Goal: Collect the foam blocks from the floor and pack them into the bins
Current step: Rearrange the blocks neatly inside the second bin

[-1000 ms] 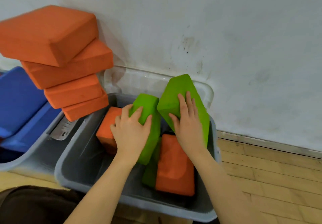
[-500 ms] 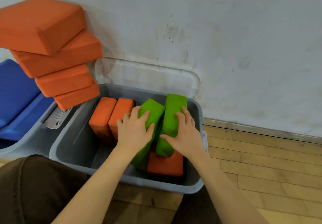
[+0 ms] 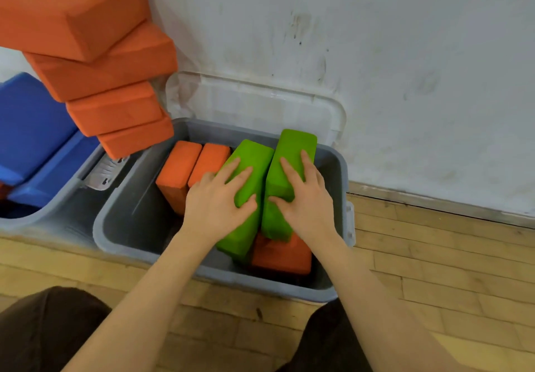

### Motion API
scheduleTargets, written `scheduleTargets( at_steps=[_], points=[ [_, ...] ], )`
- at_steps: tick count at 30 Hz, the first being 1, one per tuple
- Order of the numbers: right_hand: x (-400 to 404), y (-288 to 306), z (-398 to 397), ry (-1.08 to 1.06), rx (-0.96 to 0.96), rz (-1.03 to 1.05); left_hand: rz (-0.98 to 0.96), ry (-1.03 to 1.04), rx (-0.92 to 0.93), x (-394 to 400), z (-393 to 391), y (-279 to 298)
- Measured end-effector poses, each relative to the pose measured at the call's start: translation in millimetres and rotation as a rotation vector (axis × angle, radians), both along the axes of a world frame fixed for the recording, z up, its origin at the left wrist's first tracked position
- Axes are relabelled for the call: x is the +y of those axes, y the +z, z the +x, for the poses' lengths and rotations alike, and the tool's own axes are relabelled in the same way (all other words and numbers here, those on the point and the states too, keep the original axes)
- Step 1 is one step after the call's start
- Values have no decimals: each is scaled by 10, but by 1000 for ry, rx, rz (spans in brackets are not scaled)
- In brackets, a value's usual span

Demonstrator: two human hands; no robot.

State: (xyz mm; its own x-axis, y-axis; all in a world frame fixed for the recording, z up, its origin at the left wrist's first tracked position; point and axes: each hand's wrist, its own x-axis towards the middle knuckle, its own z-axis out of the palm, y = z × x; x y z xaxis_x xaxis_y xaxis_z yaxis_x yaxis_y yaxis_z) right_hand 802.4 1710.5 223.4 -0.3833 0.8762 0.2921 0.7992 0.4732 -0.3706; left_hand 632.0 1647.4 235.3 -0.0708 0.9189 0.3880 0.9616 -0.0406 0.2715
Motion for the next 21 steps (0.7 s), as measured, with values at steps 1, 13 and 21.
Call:
scheduleTargets(
  at_steps=[1,13,21],
  points=[
    [-34,40,-45,-1,10,41,31,10,-10,-34,-21,39],
    [-408,667,-952,33,6,147,264,94,-12,-380,-913,593],
    [-668,675,-1425,99,23,128,302,103,64,-558,-1507,448]
  ],
)
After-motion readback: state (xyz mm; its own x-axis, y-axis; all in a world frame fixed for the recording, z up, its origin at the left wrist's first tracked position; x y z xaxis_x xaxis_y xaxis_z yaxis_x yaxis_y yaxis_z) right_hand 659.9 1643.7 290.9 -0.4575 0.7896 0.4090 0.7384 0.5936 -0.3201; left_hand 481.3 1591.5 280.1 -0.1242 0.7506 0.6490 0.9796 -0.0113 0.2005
